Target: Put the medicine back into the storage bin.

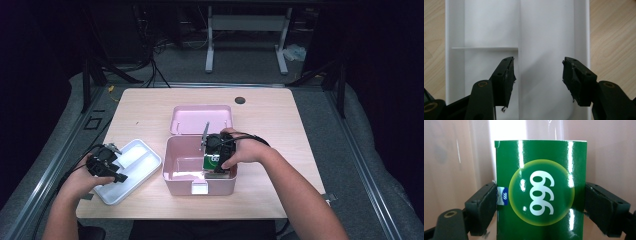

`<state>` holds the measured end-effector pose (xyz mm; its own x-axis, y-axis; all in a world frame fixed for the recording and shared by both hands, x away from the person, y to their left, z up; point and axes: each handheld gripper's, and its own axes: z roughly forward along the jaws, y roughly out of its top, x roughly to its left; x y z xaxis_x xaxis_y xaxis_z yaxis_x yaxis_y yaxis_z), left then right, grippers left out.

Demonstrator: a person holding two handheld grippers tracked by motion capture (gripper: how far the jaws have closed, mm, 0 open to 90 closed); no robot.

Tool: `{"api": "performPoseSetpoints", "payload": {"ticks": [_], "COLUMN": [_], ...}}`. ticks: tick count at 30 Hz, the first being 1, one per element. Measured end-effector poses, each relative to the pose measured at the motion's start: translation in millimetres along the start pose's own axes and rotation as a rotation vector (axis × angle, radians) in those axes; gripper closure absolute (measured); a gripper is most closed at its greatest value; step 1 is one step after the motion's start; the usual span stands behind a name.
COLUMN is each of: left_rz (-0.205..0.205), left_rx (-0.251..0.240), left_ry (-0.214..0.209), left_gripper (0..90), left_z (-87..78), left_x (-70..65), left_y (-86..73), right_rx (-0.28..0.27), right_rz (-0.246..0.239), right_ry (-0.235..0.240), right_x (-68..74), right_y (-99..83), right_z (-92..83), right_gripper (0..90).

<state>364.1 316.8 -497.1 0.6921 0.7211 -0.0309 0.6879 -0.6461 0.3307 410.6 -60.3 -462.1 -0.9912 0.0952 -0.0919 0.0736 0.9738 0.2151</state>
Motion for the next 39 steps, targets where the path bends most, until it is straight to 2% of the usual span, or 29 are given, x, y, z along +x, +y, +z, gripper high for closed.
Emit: {"api": "performPoseSetpoints", "payload": {"ticks": [2, 4, 9, 12, 15, 18, 20, 22, 24, 26, 31, 38, 39], "left_rz": [-0.003, -0.005, -0.010, -0.013, -0.009, -0.010, -0.010, -0.012, -0.013, -0.013, -0.013, -0.026, -0.027], "left_rx": [-0.005, -0.005, -0.010, -0.012, -0.011, -0.012, -0.010, -0.012, -0.014, -0.013, -0.005, -0.012, -0.010], "left_ry": [0.000, 0.002, 0.002, 0.001, 0.001, 0.000, 0.001, 0.001, 0.001, 0.001, 0.000, 0.002, 0.003], "left_gripper": [42.8, 42.8, 42.8, 42.8, 42.9, 42.8, 42.8, 42.8, 42.8, 42.9, 42.8, 42.9, 42.9], "left_z": [-0.2, -0.5, -2.0, -2.2, -2.4, -2.7, -2.8, -2.8, -2.7, -2.6, -1.1, -2.3, -2.6], "left_x": [0.4, 0.5, 2.1, 1.9, 1.8, 2.1, 2.3, 2.8, 3.0, 3.2, 2.8, 5.2, 5.6], "left_y": [-0.5, -0.7, -2.2, -2.4, -2.1, -2.7, -2.9, -3.3, -3.5, -3.6, -3.2, -6.3, -6.8], "right_rx": [0.025, 0.028, -0.020, -0.041, -0.064, -0.055, -0.049, -0.046, -0.043, -0.049, -0.056, -0.076, -0.078], "right_rz": [-0.003, -0.010, 0.005, 0.006, 0.009, 0.011, 0.019, 0.031, 0.057, 0.060, 0.110, 0.160, 0.179], "right_ry": [-0.002, -0.004, -0.015, -0.032, -0.023, -0.026, -0.024, -0.015, -0.028, -0.041, -0.046, -0.070, -0.072], "right_x": [0.9, 1.5, 1.2, 1.3, 1.9, 2.0, 1.7, -0.6, -2.2, -2.8, -5.8, -4.7, -3.8], "right_y": [-0.7, -0.8, -0.5, 0.3, 0.0, -4.3, -6.7, -13.7, -23.9, -28.1, -51.1, -77.6, -81.2], "right_z": [2.8, 3.5, -5.0, -17.8, -32.2, -46.1, -49.5, -55.6, -63.6, -66.4, -78.2, -81.6, -81.0], "right_gripper": [15.1, 15.2, 16.8, 21.4, 24.9, 27.8, 28.2, 28.7, 29.0, 29.4, 31.1, 31.4, 31.4]}}
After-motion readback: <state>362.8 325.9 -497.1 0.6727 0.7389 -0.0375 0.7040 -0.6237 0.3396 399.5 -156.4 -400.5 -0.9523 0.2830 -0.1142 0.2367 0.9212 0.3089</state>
